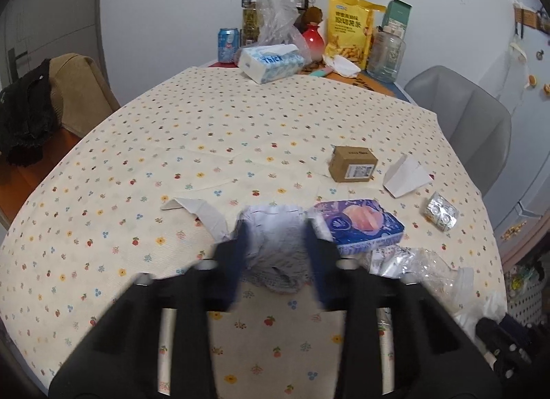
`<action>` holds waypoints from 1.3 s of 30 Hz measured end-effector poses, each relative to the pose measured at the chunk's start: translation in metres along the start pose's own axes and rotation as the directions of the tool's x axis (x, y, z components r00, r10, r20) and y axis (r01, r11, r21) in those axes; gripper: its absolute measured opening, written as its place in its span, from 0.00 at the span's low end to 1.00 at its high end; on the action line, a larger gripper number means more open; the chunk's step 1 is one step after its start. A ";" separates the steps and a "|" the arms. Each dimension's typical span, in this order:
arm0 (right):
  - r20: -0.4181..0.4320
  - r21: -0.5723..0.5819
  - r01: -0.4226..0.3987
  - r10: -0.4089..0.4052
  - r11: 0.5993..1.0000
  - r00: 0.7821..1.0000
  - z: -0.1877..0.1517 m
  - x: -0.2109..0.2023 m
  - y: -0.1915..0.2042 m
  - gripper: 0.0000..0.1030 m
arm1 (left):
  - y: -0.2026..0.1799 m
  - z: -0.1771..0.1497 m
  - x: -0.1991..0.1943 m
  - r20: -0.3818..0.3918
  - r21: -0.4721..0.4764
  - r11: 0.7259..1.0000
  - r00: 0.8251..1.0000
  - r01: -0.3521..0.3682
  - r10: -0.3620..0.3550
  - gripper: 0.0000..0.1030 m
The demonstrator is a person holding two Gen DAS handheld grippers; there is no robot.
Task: Collect trash
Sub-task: 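Grasp the crumpled silver wrapper with the left gripper while the right gripper grasps white plastic, then carry the wrapper in the left gripper while the right gripper carries the plastic to the bin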
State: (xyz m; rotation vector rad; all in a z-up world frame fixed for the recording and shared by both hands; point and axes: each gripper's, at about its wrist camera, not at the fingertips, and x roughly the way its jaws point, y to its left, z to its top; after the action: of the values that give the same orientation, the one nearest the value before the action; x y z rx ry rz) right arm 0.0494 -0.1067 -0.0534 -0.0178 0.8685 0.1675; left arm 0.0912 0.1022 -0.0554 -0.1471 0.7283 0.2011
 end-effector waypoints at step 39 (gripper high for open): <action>0.166 0.214 0.107 -0.144 0.971 0.976 -0.010 -0.098 -0.135 0.16 | -0.172 0.000 -0.097 0.129 0.257 0.951 0.970 0.170 -0.208 0.03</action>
State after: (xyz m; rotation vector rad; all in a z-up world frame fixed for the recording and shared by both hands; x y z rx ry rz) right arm -0.0001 -0.2545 0.0077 0.1317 0.6976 -0.0398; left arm 0.0605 -0.0773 0.0206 0.0346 0.5746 -0.0617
